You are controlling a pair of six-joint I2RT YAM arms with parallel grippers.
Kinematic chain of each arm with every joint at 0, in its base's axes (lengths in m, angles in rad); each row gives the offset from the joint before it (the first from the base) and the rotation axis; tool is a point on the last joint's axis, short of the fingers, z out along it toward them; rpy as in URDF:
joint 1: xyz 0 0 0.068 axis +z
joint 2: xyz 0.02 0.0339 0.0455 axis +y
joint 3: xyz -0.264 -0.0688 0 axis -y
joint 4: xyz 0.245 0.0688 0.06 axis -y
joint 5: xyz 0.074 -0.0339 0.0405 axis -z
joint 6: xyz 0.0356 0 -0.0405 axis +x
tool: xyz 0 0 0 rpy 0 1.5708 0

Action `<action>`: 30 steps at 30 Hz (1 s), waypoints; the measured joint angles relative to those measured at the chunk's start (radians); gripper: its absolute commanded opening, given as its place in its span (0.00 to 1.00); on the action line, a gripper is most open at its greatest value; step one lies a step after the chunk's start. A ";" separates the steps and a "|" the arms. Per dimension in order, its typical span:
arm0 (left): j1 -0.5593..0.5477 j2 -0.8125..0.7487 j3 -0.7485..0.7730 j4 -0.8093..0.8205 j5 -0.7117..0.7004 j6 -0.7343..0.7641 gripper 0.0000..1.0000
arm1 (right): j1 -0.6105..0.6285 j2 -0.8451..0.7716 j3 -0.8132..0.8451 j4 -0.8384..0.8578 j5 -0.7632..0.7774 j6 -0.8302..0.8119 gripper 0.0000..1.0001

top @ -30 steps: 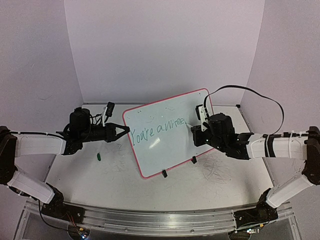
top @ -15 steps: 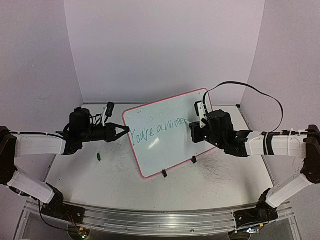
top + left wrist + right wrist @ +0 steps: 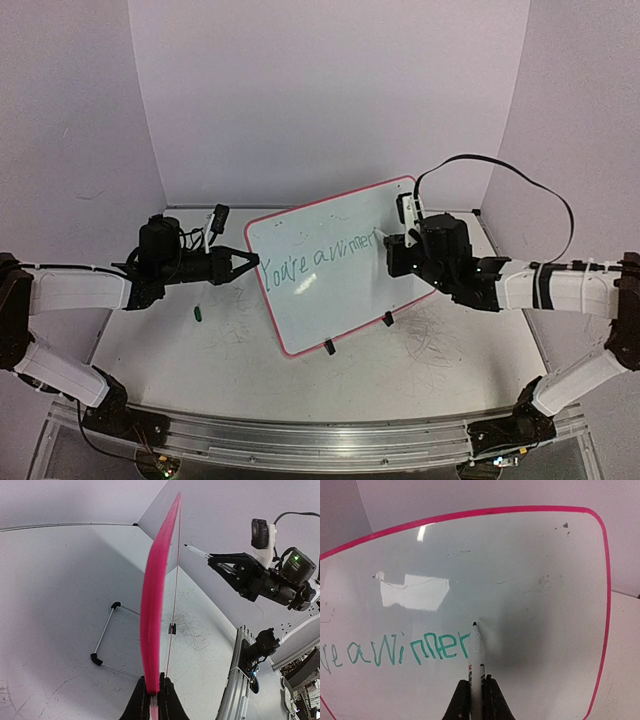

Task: Write a sentence on the whiteboard

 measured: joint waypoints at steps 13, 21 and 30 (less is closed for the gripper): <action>0.000 0.000 0.000 -0.002 -0.001 0.012 0.00 | -0.026 -0.155 -0.063 0.001 -0.085 -0.066 0.00; 0.000 0.000 0.015 -0.031 -0.002 0.024 0.00 | -0.032 -0.123 -0.064 -0.002 -0.088 -0.098 0.00; 0.000 0.000 0.019 -0.039 -0.002 0.025 0.00 | -0.086 -0.122 -0.068 -0.002 -0.107 -0.098 0.00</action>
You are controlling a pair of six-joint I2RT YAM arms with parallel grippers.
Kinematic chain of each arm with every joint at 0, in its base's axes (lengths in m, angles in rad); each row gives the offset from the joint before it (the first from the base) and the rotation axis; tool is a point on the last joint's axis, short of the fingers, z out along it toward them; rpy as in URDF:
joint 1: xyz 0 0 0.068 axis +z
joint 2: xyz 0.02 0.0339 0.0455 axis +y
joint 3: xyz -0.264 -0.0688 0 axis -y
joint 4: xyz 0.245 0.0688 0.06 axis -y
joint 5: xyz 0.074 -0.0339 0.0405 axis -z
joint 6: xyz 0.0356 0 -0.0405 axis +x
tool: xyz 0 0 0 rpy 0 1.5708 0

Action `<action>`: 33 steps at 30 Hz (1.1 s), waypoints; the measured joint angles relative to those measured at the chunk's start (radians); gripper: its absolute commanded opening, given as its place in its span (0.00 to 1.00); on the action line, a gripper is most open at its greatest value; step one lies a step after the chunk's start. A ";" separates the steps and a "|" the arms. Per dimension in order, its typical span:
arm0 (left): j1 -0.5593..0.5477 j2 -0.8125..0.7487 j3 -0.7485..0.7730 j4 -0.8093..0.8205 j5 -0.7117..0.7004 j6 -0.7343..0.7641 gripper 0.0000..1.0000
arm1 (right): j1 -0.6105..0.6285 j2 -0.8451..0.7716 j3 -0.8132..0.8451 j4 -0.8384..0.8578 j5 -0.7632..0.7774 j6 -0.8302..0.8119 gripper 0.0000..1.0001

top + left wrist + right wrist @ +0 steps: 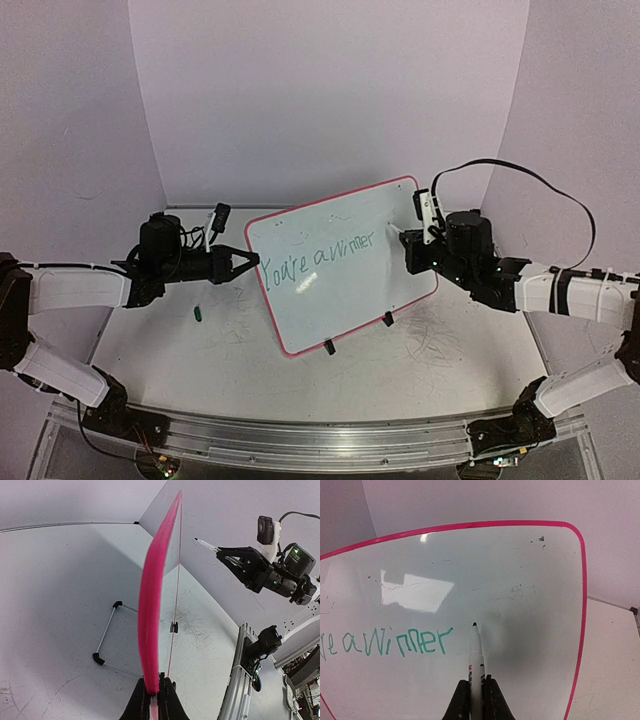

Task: Write a sentence on the whiteboard

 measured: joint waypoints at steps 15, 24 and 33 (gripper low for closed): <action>0.000 0.000 0.001 -0.006 0.000 0.000 0.00 | -0.011 0.046 -0.006 0.018 -0.023 -0.009 0.00; 0.000 0.000 0.001 -0.006 0.000 0.000 0.00 | -0.011 0.075 -0.006 0.035 -0.038 -0.009 0.00; 0.000 0.000 0.001 -0.007 0.000 0.000 0.00 | -0.011 0.108 0.011 0.042 -0.048 -0.009 0.00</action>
